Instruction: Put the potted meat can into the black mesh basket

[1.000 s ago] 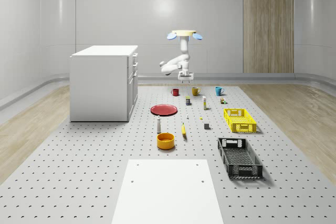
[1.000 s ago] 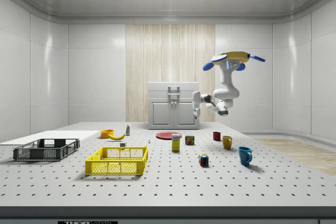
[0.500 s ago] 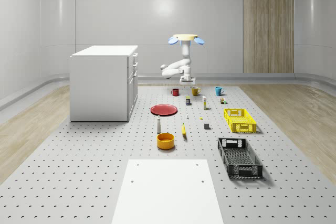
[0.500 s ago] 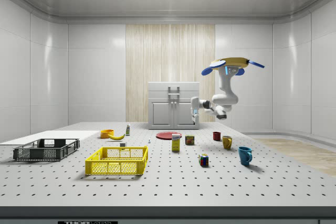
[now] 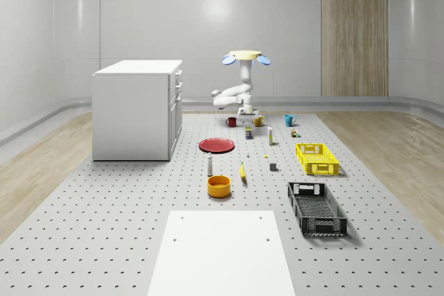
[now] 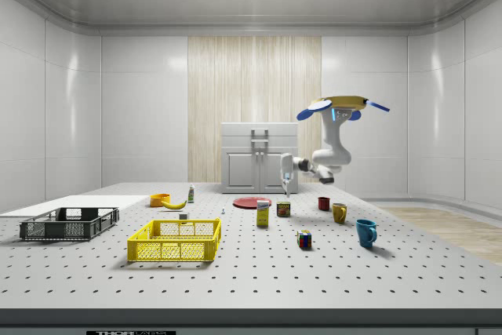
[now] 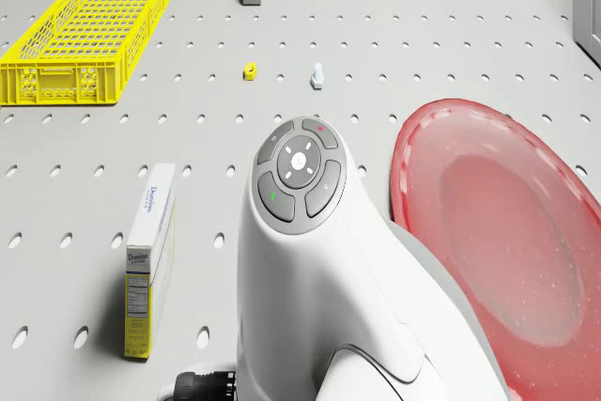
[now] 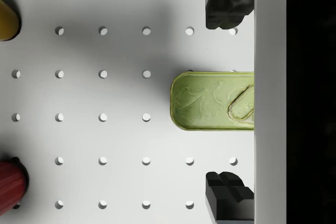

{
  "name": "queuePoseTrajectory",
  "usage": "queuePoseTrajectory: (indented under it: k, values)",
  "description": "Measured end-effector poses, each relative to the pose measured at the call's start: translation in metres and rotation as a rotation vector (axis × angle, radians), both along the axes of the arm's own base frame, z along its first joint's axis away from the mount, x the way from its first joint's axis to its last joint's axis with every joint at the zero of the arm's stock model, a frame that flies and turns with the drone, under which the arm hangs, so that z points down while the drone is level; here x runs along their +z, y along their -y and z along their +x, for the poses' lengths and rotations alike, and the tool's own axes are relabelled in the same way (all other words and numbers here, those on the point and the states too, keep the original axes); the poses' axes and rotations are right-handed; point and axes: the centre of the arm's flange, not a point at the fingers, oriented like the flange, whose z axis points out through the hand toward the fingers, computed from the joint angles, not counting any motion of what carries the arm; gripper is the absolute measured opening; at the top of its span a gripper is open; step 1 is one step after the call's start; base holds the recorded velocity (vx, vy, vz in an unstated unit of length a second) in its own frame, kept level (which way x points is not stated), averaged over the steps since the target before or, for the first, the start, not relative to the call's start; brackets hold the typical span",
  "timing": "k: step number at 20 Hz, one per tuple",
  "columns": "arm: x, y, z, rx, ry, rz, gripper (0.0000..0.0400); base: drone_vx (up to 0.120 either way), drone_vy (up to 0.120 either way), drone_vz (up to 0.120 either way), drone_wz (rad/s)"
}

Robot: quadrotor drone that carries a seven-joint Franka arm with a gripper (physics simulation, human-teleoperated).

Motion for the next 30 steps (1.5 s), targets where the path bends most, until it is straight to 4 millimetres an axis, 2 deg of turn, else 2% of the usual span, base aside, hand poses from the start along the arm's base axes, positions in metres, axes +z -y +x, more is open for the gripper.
queuePoseTrajectory:
  k: [9, 24, 29, 30]
  values:
    - [0.000, 0.000, 0.000, 0.000, 0.000, 0.000, 0.0400, 0.018, 0.000, -0.076, 0.000]
    - [0.020, -0.008, 0.004, 0.000, 0.000, 0.000, 0.0400, 0.000, 0.000, 0.000, 0.000]
    - [0.023, -0.004, 0.007, 0.001, 0.000, 0.000, 0.0400, 0.000, 0.000, 0.000, 0.000]
    - [0.023, -0.004, 0.007, 0.001, 0.000, 0.000, 0.0388, 0.000, 0.000, 0.000, 0.000]
